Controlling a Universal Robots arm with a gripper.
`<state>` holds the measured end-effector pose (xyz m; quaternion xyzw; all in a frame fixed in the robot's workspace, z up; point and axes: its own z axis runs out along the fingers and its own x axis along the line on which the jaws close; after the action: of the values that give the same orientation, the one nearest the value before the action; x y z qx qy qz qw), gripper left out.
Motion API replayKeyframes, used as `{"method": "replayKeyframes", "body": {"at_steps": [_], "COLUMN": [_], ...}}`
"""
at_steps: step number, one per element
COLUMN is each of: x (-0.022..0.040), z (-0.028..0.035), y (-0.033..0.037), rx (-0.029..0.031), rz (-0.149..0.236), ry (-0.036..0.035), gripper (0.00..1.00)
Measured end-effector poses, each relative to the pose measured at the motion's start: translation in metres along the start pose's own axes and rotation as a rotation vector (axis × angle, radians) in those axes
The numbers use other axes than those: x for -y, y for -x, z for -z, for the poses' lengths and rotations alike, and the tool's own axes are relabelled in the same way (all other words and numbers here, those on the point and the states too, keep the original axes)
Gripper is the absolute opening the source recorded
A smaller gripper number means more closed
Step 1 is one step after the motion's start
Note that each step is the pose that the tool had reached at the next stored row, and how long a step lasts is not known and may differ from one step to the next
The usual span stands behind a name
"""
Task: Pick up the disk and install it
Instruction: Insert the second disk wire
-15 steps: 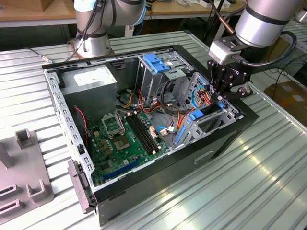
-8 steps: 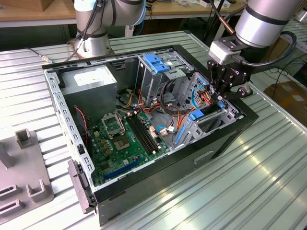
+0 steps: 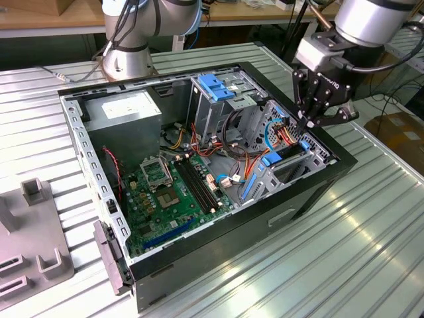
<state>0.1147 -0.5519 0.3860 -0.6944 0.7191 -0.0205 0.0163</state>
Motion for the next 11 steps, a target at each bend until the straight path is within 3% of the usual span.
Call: {"method": "replayKeyframes", "body": {"at_steps": [7, 11], "x": [-0.0054, -0.0062], "z": [0.0018, 0.0073], "y": [0.0121, 0.0212], "rx": [0.0001, 0.0000], "rz": [0.000, 0.000], "ry": [0.0001, 0.0000], "gripper": [0.10, 0.10]}}
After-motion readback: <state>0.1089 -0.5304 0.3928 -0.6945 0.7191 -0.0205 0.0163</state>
